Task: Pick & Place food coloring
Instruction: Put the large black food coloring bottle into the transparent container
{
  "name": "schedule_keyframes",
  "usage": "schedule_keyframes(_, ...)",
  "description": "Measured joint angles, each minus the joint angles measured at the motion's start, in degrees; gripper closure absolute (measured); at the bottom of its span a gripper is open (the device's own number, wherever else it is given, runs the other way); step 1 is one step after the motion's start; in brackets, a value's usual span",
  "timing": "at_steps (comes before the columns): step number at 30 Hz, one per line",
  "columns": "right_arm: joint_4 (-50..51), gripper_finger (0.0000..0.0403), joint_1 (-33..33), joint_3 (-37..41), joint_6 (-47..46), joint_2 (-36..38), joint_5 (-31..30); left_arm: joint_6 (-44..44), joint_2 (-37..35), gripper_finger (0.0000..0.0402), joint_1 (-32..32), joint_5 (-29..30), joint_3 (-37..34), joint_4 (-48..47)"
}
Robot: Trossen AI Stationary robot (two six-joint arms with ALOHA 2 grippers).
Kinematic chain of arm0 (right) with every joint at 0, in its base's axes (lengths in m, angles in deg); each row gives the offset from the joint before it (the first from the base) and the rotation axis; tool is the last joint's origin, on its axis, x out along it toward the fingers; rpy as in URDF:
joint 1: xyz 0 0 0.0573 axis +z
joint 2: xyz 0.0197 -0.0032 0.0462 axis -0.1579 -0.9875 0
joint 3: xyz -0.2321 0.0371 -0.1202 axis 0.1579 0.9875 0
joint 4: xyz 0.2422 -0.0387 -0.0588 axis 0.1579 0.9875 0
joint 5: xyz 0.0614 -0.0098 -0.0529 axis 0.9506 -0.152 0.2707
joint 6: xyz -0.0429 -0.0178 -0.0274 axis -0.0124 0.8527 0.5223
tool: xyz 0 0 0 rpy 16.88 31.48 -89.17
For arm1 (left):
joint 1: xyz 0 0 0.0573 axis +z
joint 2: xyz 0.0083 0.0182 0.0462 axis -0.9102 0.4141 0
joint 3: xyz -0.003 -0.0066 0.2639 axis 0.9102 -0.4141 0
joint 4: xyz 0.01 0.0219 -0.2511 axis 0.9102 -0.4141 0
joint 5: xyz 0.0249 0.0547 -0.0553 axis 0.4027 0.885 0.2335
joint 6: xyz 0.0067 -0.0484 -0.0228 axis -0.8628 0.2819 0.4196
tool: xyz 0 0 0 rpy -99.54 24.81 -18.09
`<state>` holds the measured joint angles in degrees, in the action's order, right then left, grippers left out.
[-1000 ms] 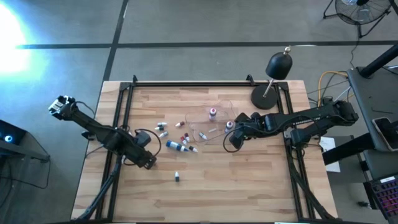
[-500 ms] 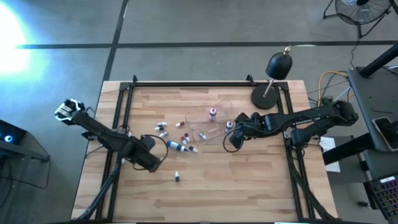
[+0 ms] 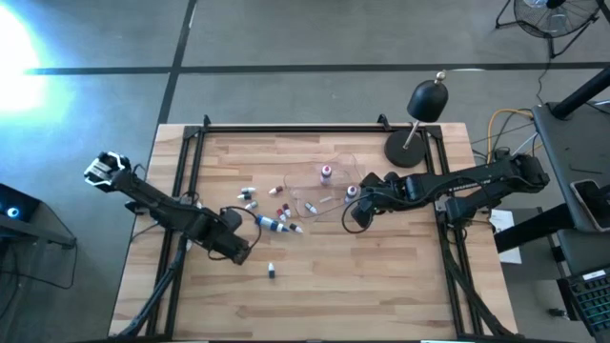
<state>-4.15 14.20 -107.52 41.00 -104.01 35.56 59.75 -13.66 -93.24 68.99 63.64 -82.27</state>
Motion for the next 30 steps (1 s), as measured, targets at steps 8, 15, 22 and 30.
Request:
schedule_keyframes(8, 0.0, 0.02, 0.0, 0.0, 0.0, 0.0, 0.0, 0.4, 0.0, 0.0246, 0.0, -0.6, 0.0, -1.5)
schedule_keyframes(15, 0.0, 0.02, 0.0, 0.0, 0.0, 0.0, 0.1, -0.4, 0.0, 0.0297, 0.0, -0.9, 0.0, -1.5)
schedule_keyframes(22, -0.4, 0.02, 0.0, 0.0, 0.1, 0.0, 0.0, -2.6, 0.1, 0.0323, 1.1, -1.0, 1.6, -1.9)
schedule_keyframes(30, -0.8, 0.02, 2.7, -0.9, -1.5, 3.6, -4.5, -18.4, 0.6, 0.0324, 11.7, 0.6, 16.4, -11.9)
